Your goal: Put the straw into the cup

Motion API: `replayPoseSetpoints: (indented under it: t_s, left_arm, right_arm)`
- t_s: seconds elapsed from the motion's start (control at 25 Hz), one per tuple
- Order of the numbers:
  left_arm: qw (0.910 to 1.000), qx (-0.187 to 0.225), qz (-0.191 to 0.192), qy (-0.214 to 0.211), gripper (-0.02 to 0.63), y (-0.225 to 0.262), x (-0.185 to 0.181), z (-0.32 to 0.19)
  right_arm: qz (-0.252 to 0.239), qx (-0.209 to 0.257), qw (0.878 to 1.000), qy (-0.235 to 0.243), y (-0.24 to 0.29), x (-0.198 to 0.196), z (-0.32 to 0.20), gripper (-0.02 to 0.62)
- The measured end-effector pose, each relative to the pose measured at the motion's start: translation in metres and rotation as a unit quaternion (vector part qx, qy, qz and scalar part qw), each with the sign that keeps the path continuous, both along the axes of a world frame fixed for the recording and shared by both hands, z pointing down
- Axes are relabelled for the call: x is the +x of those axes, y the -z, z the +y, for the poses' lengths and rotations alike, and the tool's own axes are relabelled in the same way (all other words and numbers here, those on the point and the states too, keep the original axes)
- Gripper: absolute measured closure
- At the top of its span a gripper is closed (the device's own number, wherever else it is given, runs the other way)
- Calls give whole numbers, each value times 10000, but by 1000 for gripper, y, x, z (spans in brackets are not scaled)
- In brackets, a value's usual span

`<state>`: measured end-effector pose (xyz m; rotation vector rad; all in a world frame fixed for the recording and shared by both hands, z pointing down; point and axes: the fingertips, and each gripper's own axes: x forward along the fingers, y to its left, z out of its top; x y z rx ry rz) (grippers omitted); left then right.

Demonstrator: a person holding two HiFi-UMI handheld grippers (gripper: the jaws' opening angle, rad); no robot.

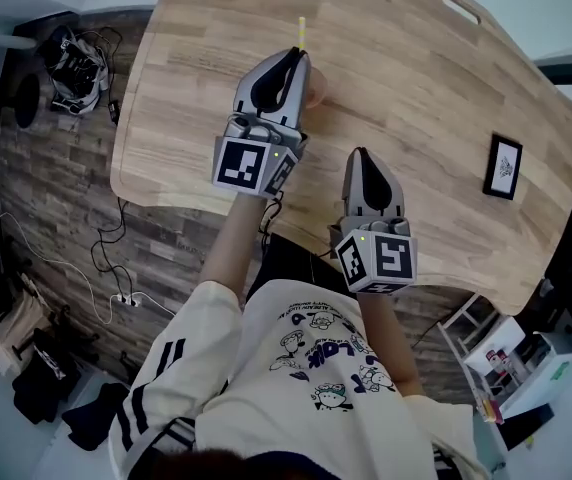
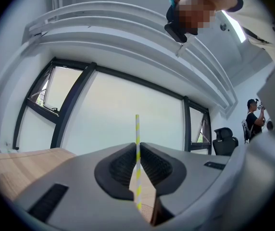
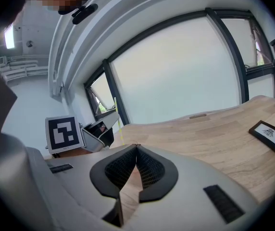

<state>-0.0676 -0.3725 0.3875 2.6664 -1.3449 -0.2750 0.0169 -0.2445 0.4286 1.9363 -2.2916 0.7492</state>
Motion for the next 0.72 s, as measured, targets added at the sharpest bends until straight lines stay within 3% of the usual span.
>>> replayPoseSetpoints:
  t_s: [0.56,0.72]
  left_arm:
    - [9994,-322,-121,-23,546,-20,4,6]
    - [9988,-464,-145,0,518,-26,2,7]
  right_arm:
    - [-49,-35,10000,66,-4,-3,-3,598]
    - [-54,-41,9999,80,-4,-4,-2,598]
